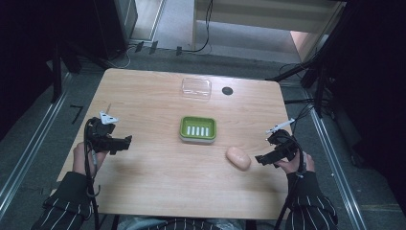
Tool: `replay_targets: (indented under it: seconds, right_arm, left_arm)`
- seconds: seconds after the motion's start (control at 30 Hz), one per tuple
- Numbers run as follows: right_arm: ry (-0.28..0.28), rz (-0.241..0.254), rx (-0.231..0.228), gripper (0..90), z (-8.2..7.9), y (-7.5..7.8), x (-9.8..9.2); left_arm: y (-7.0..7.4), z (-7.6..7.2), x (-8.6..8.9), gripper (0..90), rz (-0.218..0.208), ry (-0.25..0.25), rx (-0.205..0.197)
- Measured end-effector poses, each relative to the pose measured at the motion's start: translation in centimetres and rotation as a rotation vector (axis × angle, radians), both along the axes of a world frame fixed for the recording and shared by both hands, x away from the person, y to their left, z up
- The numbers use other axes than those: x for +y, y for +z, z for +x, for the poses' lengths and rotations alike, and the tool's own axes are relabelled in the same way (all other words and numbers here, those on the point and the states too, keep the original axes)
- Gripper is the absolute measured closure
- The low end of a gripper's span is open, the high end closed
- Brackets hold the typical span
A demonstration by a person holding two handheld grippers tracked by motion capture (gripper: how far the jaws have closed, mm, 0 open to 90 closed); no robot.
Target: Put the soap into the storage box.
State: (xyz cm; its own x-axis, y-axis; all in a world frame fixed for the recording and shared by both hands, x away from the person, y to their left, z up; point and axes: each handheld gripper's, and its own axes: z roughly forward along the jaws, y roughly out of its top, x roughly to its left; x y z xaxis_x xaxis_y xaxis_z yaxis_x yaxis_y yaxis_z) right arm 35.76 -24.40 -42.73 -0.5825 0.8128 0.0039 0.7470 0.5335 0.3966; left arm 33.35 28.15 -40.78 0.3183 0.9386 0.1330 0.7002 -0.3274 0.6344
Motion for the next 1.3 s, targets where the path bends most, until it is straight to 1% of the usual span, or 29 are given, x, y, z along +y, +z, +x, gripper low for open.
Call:
replay_targets:
  seconds: [0.17,0.2,0.3,0.37,0.47,0.53,0.77,0.8,1.03,1.07,1.27,1.3]
  right_arm:
    - [0.000,-0.002,0.001,0.0,-0.1,0.1,0.1]
    - [0.010,-0.010,-0.007,0.0,-0.1,0.2,0.2]
    - [0.012,-0.019,-0.008,0.0,-0.2,0.3,0.4]
    - [0.018,-0.019,-0.011,0.0,-0.1,0.5,0.6]
    - [0.024,-0.010,-0.018,0.0,-0.1,0.6,0.8]
    - [0.038,-0.009,-0.027,0.0,0.1,0.7,1.1]
    - [0.068,-0.019,-0.015,0.0,0.5,0.8,2.0]
    - [0.076,-0.031,-0.005,0.0,0.6,0.7,2.3]
    - [0.103,-0.049,0.003,0.0,0.8,0.9,3.2]
    - [0.119,-0.057,0.012,0.0,0.9,0.9,3.6]
    - [0.145,-0.063,0.023,0.0,1.2,0.9,4.5]
    - [0.160,-0.066,0.032,0.0,1.3,0.8,5.0]
  left_arm:
    - [0.0,0.0,-0.2,14.2,-0.001,-0.007,-0.003]
    - [0.0,-0.1,-0.2,14.2,0.000,-0.007,-0.002]
    - [0.0,-0.1,-0.1,14.3,-0.001,-0.011,-0.008]
    - [0.0,-0.1,-0.1,14.3,0.001,-0.014,-0.001]
    - [0.0,-0.2,-0.1,14.3,-0.001,-0.009,-0.008]
    - [0.0,-0.3,0.0,14.2,-0.001,-0.004,-0.007]
    - [0.0,-0.2,0.0,14.2,0.002,-0.007,-0.004]
    - [-0.1,-0.2,0.0,14.2,0.000,-0.005,-0.004]
    - [-0.1,-0.2,-0.1,14.3,0.000,-0.009,-0.004]
    - [-0.1,-0.2,-0.1,14.3,0.002,-0.011,-0.003]
    - [-0.1,-0.2,-0.2,14.3,0.001,-0.011,-0.003]
    - [-0.1,-0.2,-0.2,14.2,0.003,-0.012,-0.002]
